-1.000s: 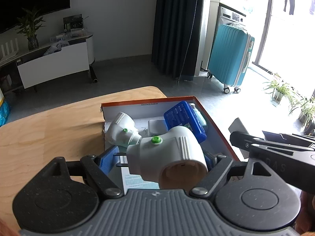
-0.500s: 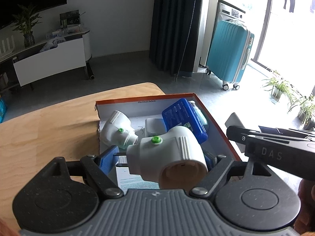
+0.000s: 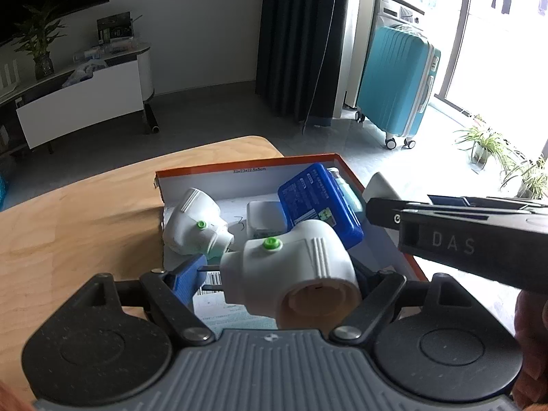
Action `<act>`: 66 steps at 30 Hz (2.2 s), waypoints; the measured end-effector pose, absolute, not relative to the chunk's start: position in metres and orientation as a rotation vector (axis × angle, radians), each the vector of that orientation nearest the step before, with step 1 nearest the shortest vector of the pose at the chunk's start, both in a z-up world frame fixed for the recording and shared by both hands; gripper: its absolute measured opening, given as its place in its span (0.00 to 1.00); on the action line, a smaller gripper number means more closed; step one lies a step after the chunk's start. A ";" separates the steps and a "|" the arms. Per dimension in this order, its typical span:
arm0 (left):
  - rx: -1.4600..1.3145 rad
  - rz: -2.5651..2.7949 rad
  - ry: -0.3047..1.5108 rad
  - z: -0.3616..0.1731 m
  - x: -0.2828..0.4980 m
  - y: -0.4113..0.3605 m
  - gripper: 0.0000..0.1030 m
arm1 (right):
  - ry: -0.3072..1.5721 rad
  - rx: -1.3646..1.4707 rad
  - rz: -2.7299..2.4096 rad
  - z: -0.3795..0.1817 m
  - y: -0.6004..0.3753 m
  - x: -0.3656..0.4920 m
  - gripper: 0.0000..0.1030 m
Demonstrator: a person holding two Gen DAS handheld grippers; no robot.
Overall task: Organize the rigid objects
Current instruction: 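Open the right tool to drop the USB charger while the left tool releases the socket adapter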
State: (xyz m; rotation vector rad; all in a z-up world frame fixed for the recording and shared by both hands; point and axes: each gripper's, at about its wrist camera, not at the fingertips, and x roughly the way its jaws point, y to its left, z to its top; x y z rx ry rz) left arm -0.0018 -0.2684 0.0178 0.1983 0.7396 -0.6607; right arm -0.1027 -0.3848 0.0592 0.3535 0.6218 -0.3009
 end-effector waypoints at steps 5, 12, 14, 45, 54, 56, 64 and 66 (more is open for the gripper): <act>0.203 -0.680 0.743 0.015 -0.002 -0.273 0.83 | 0.632 0.351 -0.283 0.056 -0.382 -0.094 0.49; 0.199 -0.708 0.748 0.013 -0.002 -0.281 0.83 | 0.632 0.339 -0.262 0.057 -0.380 -0.082 0.41; 0.210 -0.711 0.745 0.011 -0.003 -0.283 0.83 | 0.635 0.331 -0.247 0.057 -0.379 -0.080 0.41; 0.206 -0.612 0.737 0.041 -0.055 -0.255 1.00 | 0.530 0.397 -0.361 0.081 -0.380 -0.186 0.68; 0.207 -0.564 0.785 0.032 -0.081 -0.244 1.00 | 0.579 0.387 -0.343 0.075 -0.371 -0.217 0.74; 0.205 -0.559 0.790 0.031 -0.084 -0.244 1.00 | 0.583 0.396 -0.346 0.073 -0.372 -0.223 0.75; 0.198 -0.527 0.794 0.028 -0.094 -0.242 1.00 | 0.638 0.385 -0.334 0.064 -0.368 -0.231 0.75; 0.202 -0.523 0.795 0.027 -0.095 -0.241 1.00 | 0.646 0.388 -0.331 0.061 -0.368 -0.231 0.76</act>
